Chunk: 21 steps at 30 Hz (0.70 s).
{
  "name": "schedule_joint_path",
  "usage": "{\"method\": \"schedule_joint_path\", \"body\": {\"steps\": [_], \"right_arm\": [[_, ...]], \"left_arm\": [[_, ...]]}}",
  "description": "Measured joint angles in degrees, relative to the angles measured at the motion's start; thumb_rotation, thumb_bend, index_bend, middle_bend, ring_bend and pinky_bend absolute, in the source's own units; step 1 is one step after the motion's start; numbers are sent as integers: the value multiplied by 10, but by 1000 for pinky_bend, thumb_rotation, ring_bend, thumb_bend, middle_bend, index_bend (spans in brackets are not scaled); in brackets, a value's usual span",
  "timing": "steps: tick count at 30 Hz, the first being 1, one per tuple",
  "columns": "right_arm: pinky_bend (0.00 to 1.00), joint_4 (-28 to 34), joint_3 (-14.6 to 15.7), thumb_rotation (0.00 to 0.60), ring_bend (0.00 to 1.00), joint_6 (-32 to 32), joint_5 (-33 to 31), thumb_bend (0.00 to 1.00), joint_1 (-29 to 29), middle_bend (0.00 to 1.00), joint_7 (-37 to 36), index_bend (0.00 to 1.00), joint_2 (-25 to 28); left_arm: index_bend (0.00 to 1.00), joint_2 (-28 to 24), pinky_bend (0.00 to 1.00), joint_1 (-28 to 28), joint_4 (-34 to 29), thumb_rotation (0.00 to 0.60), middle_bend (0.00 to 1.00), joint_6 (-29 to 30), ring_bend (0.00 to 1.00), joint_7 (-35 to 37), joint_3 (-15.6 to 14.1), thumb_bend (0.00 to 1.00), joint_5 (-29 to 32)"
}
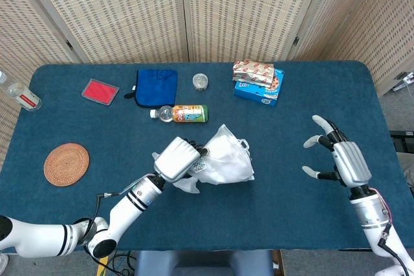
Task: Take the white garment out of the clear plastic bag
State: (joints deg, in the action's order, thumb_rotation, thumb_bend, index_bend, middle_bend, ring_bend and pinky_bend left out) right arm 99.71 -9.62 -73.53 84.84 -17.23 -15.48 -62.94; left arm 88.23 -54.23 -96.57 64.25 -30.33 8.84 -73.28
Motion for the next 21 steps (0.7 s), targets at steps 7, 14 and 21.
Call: {"method": "schedule_joint_path", "body": {"steps": [7,14,21], "right_arm": [[100,8,-13,600,0,28,-9,0,-30,1,-4,441,-6],[96,15,-22,600,0,47,-11,0,-58,0,1,441,-22],[92,19,-28,600,0,69,-13,0,-85,0,6,423,-36]], "left_arm": [[513,-9,719,5,-19,600,601,-1,599,-4,7,310,-6],[513,-19,719,9,-36,600,601,-1,599,-4,17,310,-9],[513,-24,719,11,-49,600,601,3,599,-5,28,310,-12]]}}
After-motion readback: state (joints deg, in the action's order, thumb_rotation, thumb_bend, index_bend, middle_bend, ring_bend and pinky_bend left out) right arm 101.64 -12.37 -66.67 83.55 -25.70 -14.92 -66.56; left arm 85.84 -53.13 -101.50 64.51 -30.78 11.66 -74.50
